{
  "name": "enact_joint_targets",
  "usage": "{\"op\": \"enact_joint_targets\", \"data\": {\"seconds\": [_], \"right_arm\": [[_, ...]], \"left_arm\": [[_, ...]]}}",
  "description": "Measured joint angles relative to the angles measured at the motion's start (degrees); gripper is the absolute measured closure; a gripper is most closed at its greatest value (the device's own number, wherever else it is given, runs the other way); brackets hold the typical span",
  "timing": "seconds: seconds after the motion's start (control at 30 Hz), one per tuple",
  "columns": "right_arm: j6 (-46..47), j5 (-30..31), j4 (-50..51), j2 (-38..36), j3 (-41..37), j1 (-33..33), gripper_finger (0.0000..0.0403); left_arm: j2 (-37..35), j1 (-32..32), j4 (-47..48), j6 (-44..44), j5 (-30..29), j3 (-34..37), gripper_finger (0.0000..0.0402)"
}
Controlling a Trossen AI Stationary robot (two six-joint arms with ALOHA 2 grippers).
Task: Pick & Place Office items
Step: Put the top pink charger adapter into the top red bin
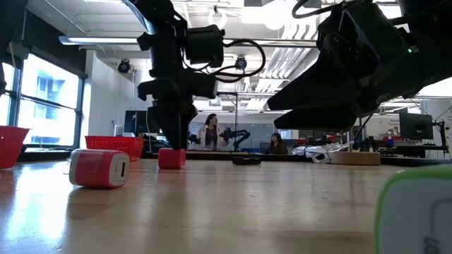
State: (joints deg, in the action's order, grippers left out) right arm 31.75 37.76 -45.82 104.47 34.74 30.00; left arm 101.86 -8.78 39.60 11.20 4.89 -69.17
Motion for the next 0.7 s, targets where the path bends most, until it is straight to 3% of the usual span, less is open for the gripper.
{"op": "enact_joint_targets", "data": {"seconds": [0.7], "right_arm": [[0.0,0.0,0.17,0.0,-0.01,0.0,0.0118]], "left_arm": [[-0.02,0.0,0.89,-0.48,0.07,0.02,0.0203]]}}
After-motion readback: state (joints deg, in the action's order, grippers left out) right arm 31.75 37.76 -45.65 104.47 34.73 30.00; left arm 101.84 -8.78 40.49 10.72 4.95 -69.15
